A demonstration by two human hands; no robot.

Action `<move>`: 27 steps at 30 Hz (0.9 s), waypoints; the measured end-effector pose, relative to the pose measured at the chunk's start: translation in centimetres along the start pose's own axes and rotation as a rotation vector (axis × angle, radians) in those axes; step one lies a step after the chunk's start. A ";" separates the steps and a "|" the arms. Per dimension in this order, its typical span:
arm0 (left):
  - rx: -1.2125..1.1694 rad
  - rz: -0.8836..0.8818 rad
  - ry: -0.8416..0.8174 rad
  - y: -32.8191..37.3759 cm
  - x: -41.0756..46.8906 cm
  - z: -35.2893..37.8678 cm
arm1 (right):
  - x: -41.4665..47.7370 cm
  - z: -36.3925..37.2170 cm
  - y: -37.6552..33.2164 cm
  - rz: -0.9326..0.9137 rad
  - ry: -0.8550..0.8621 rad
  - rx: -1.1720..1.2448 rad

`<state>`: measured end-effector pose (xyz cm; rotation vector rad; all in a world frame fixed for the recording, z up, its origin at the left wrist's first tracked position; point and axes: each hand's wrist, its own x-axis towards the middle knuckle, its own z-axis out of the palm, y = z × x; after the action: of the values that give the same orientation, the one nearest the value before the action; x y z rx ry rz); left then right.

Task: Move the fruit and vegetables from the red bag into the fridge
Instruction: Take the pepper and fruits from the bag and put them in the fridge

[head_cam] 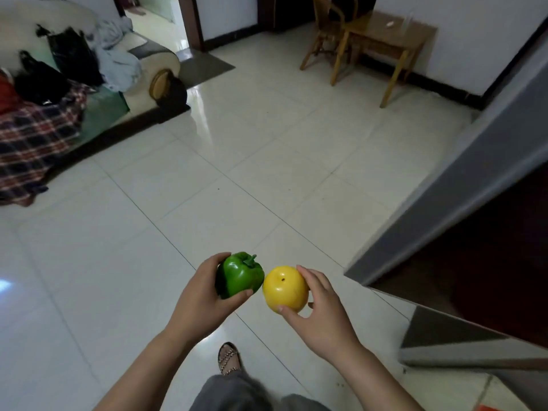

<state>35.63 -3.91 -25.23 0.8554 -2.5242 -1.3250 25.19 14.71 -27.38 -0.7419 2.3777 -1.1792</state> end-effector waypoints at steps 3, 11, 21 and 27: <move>0.029 0.021 0.034 -1.0 4.3 -4.7 | 4.4 2.7 -4.1 -0.032 0.024 -0.022; 0.004 0.051 0.015 -2.8 12.4 -9.3 | 12.2 5.3 -7.6 -0.014 0.025 -0.057; -0.026 0.049 0.010 -1.5 24.3 -11.5 | 24.2 5.1 -7.9 0.011 0.088 -0.007; 0.019 0.138 -0.045 3.5 35.9 -9.2 | 34.3 0.2 -6.5 0.015 0.168 0.018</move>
<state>8.26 -28.84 -21.15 0.6484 -2.5813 -1.2934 0.22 -9.57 -25.80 -0.6413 2.4993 -1.3018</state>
